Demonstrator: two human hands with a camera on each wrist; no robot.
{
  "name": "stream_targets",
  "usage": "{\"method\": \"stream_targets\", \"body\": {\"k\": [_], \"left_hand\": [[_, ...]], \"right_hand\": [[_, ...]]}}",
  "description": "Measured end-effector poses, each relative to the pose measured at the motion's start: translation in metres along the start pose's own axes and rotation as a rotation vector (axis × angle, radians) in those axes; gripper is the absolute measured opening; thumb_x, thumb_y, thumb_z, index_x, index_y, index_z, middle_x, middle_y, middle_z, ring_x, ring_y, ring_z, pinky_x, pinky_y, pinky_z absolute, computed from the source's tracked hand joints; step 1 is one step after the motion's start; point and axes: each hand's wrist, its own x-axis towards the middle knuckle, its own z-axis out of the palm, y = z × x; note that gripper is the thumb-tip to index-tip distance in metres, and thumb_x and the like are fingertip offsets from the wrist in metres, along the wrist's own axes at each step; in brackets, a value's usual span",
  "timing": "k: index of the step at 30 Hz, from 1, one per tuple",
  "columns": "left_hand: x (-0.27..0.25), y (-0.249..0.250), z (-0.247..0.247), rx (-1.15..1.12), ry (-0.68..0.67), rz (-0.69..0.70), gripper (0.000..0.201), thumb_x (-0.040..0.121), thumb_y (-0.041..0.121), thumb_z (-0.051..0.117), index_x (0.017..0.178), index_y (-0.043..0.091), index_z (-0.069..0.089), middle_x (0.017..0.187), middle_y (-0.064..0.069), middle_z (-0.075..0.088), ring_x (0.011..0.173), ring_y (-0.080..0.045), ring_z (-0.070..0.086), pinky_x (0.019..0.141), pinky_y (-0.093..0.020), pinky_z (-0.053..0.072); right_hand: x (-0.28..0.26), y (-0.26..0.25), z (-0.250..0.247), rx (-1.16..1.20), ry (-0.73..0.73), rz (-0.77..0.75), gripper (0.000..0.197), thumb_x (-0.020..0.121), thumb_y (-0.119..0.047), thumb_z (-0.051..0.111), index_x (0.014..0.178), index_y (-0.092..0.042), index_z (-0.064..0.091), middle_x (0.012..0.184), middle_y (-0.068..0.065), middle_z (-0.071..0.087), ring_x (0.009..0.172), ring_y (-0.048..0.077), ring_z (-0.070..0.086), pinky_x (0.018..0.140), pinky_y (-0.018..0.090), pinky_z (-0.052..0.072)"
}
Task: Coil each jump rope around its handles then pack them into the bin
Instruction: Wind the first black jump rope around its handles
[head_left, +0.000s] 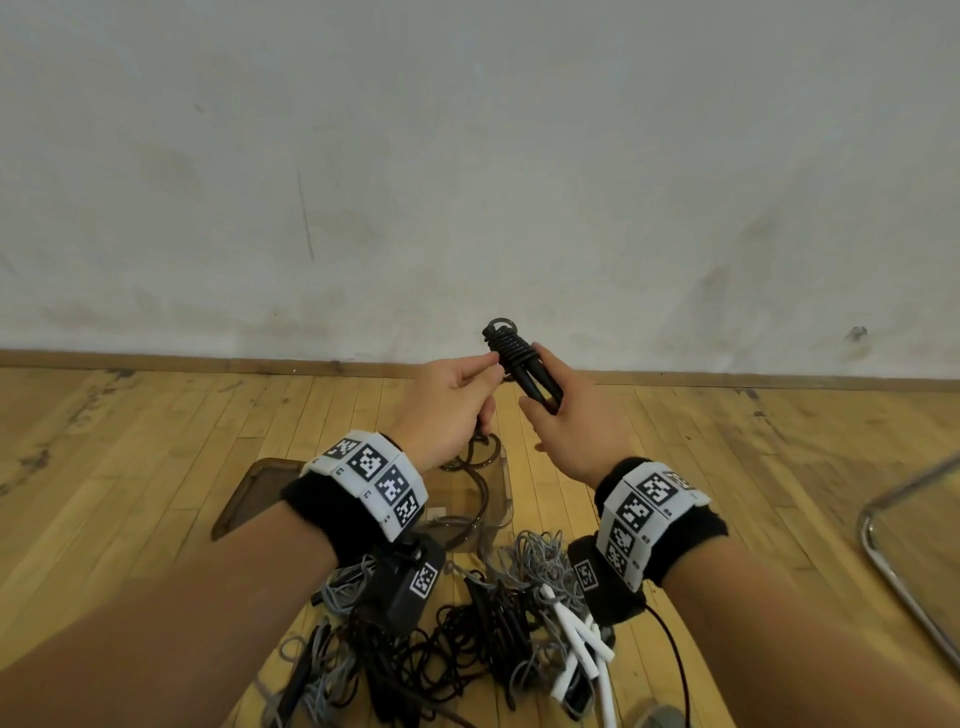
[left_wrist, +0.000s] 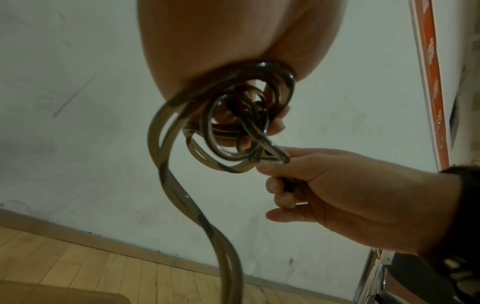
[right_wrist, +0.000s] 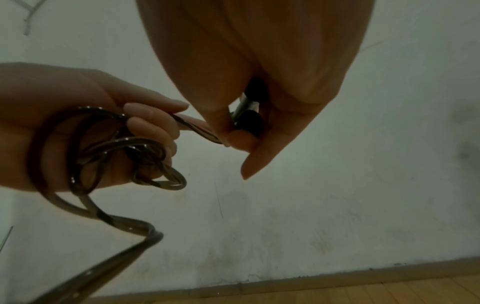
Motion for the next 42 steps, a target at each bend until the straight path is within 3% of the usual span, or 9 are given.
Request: {"method": "stream_targets", "body": {"k": [5, 13, 17, 23, 26, 29, 34, 39, 42], "left_hand": [[-0.001, 0.002, -0.001, 0.034, 0.065, 0.030, 0.028, 0.106, 0.025, 0.052, 0.127, 0.020, 0.070, 0.053, 0.003, 0.056, 0.051, -0.009, 0.054, 0.067, -0.026, 0.051], [0.000, 0.003, -0.003, 0.062, 0.147, 0.021, 0.038, 0.100, 0.046, 0.059, 0.078, 0.020, 0.077, 0.051, -0.002, 0.060, 0.044, -0.007, 0.053, 0.055, -0.014, 0.047], [0.001, 0.003, -0.004, 0.090, 0.170, -0.013, 0.032, 0.096, 0.054, 0.060, 0.094, 0.027, 0.078, 0.048, 0.000, 0.061, 0.044, -0.005, 0.053, 0.055, -0.009, 0.045], [0.000, 0.008, -0.006, 0.046, 0.150, -0.048, 0.048, 0.100, 0.049, 0.058, 0.057, 0.030, 0.072, 0.048, 0.000, 0.059, 0.052, -0.013, 0.054, 0.070, -0.019, 0.050], [-0.001, 0.008, -0.004, 0.013, 0.075, -0.060, 0.062, 0.101, 0.045, 0.057, 0.043, 0.027, 0.062, 0.052, -0.007, 0.059, 0.062, -0.034, 0.060, 0.090, -0.043, 0.054], [-0.001, 0.004, -0.005, 0.037, 0.029, -0.026, 0.052, 0.103, 0.040, 0.056, 0.054, 0.027, 0.069, 0.051, -0.005, 0.059, 0.061, -0.032, 0.065, 0.087, -0.037, 0.056], [-0.001, -0.005, -0.010, 0.072, -0.071, -0.019, 0.020, 0.101, 0.022, 0.062, 0.115, 0.025, 0.076, 0.056, 0.003, 0.062, 0.056, -0.012, 0.064, 0.069, -0.025, 0.056], [0.003, -0.009, -0.006, 0.112, -0.097, -0.019, 0.031, 0.098, 0.019, 0.068, 0.129, 0.023, 0.070, 0.100, 0.003, 0.078, 0.077, -0.012, 0.077, 0.089, -0.029, 0.059], [0.005, -0.011, -0.008, 0.107, -0.061, -0.044, 0.032, 0.096, 0.023, 0.070, 0.128, 0.024, 0.070, 0.091, 0.001, 0.079, 0.077, -0.009, 0.076, 0.086, -0.027, 0.056]], "right_hand": [[-0.004, -0.010, -0.004, 0.101, -0.035, -0.032, 0.048, 0.111, -0.034, 0.027, 0.159, -0.038, 0.023, 0.082, -0.003, 0.061, 0.071, 0.014, 0.061, 0.069, 0.035, 0.053], [-0.007, -0.009, -0.008, 0.284, -0.117, -0.097, 0.052, 0.105, -0.026, 0.052, 0.148, -0.052, 0.040, 0.081, -0.004, 0.054, 0.073, 0.016, 0.050, 0.082, 0.045, 0.055], [-0.012, -0.015, -0.008, 0.306, -0.119, -0.132, 0.057, 0.102, -0.022, 0.059, 0.152, -0.043, 0.040, 0.057, -0.026, 0.052, 0.055, 0.005, 0.040, 0.058, 0.018, 0.039], [-0.012, -0.024, -0.002, 0.577, -0.098, 0.102, 0.072, 0.090, -0.020, 0.077, 0.151, -0.031, 0.042, 0.112, 0.013, 0.067, 0.091, 0.019, 0.069, 0.080, 0.034, 0.061], [-0.014, -0.028, -0.001, 0.831, -0.171, 0.179, 0.057, 0.092, -0.005, 0.071, 0.143, -0.020, 0.052, 0.105, 0.008, 0.071, 0.082, 0.019, 0.071, 0.075, 0.030, 0.058], [-0.015, -0.025, -0.002, 0.815, -0.240, 0.149, 0.046, 0.096, -0.001, 0.063, 0.139, -0.016, 0.054, 0.089, 0.009, 0.073, 0.073, 0.019, 0.070, 0.075, 0.032, 0.058], [-0.013, -0.015, -0.012, 0.630, -0.238, 0.126, 0.054, 0.097, -0.003, 0.064, 0.143, -0.024, 0.045, 0.093, 0.021, 0.075, 0.080, 0.027, 0.076, 0.072, 0.032, 0.060], [-0.009, -0.009, -0.015, 0.513, -0.218, 0.123, 0.055, 0.100, -0.011, 0.062, 0.150, -0.024, 0.043, 0.079, 0.014, 0.075, 0.072, 0.027, 0.075, 0.065, 0.031, 0.061], [-0.007, -0.010, -0.017, 0.408, -0.150, 0.113, 0.058, 0.099, -0.014, 0.064, 0.152, -0.026, 0.042, 0.078, 0.012, 0.075, 0.066, 0.024, 0.074, 0.057, 0.025, 0.057]]}}
